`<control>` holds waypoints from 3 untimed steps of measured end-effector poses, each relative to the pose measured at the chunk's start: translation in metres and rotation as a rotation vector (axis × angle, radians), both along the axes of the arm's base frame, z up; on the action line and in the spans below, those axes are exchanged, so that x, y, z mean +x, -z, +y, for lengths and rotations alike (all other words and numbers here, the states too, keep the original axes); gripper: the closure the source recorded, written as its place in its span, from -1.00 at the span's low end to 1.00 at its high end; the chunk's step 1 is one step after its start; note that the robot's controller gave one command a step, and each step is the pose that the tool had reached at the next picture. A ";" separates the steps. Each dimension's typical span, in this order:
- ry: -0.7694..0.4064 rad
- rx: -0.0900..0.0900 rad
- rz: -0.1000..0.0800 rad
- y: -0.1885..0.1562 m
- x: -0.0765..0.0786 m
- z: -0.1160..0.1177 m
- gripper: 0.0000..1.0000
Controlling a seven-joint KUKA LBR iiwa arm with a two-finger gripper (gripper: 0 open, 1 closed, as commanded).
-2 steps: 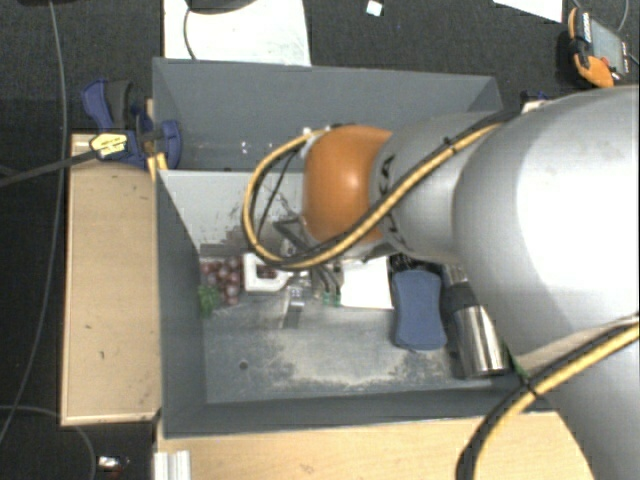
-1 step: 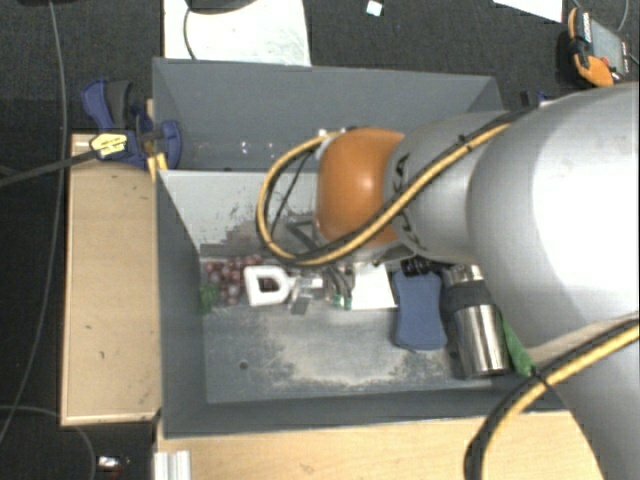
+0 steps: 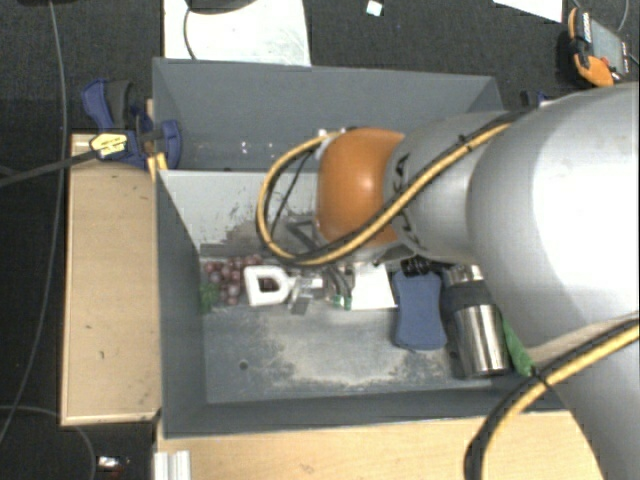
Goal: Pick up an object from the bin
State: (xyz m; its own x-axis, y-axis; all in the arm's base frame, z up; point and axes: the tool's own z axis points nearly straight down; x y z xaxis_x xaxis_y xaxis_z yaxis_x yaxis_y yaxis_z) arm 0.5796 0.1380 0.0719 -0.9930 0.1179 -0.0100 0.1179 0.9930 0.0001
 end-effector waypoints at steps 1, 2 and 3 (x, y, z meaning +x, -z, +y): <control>-0.001 -0.001 0.002 -0.012 -0.001 0.000 1.00; -0.001 0.000 0.001 -0.033 -0.001 0.000 1.00; -0.002 0.000 0.001 -0.061 -0.001 0.000 1.00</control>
Offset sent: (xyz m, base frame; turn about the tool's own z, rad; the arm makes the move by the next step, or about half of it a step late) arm -0.0006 -0.0001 0.0489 -0.0003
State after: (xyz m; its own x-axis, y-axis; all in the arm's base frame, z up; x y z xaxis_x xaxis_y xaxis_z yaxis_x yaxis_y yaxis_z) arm 0.5787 0.1376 0.1329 -0.9933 0.1156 -0.0086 0.1156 0.9933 0.0002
